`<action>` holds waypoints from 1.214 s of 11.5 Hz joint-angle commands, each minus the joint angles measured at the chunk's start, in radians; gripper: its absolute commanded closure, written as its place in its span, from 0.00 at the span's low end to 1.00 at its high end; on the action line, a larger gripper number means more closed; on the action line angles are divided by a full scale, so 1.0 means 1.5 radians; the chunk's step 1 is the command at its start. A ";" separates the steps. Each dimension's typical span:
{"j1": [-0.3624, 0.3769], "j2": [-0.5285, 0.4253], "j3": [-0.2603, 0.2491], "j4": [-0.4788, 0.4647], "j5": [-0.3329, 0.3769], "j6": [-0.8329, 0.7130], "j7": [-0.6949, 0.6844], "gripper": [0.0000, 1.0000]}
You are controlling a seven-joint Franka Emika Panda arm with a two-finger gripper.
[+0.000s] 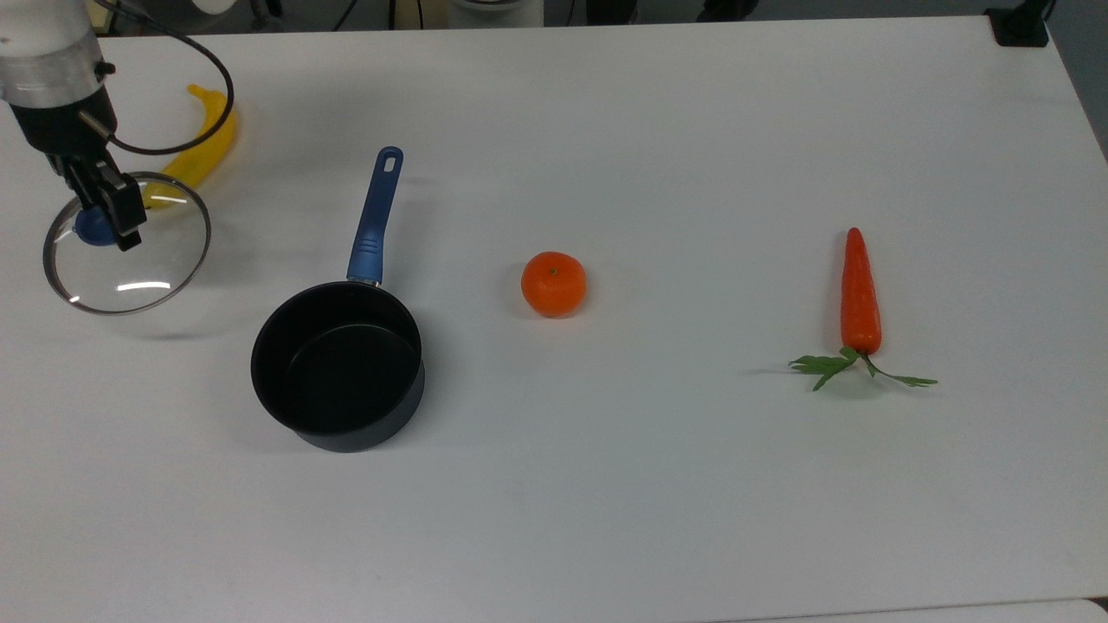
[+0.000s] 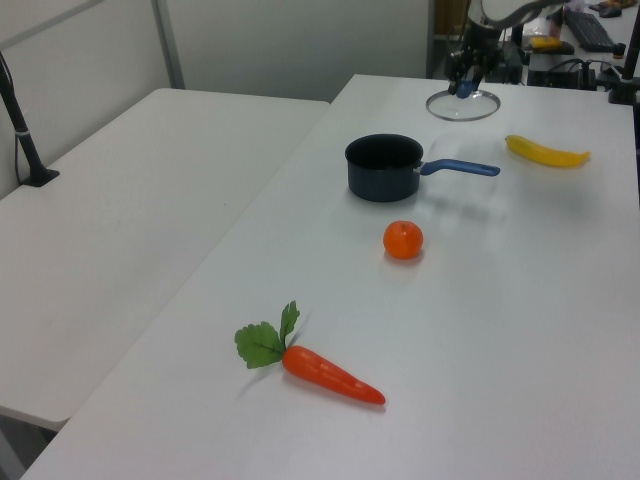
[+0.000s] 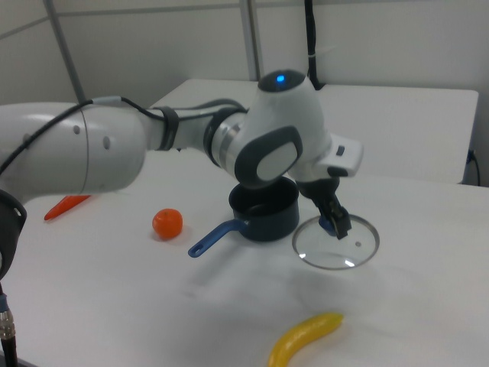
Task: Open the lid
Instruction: 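Lift the glass lid off the saucepan and carry it beside the pan, then lower the glass lid onto the table beside the saucepan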
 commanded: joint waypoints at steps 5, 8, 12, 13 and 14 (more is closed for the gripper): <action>0.013 0.038 -0.006 -0.050 0.013 0.103 -0.006 0.53; 0.028 0.063 -0.006 -0.049 0.012 0.145 0.039 0.51; 0.032 0.073 -0.005 -0.049 0.013 0.147 0.042 0.48; 0.033 0.078 -0.006 -0.049 0.012 0.147 0.042 0.47; 0.037 0.080 -0.006 -0.049 0.012 0.147 0.042 0.43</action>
